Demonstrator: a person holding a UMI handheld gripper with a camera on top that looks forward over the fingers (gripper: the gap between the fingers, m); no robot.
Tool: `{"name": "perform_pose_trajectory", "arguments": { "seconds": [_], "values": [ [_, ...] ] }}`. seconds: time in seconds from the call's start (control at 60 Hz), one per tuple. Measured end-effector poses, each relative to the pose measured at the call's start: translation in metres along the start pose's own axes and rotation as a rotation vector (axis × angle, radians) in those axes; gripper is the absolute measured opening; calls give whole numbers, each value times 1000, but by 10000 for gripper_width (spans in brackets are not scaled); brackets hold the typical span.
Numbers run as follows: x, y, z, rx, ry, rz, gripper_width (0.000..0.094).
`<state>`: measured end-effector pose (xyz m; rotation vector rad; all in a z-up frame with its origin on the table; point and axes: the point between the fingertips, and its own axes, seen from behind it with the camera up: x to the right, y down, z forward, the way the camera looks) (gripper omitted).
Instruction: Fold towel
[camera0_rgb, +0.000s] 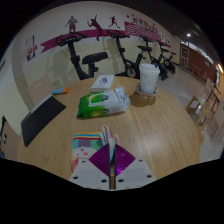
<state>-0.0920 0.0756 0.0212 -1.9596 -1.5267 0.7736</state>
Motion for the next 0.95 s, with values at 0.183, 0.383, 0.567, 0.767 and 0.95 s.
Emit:
{"name": "perform_pose_trajectory", "arguments": {
  "seconds": [0.183,0.383,0.567,0.767,0.95],
  "values": [
    [15,-16,-37,37,61,-27,866],
    [10,-24,-158,73,126,-81,863],
    [-16,11,-254,58,122,-22,862],
    [-40,36,-293,85,128,-29,859],
    [-48,43,-299,93,138,-35,861]
  ]
}}
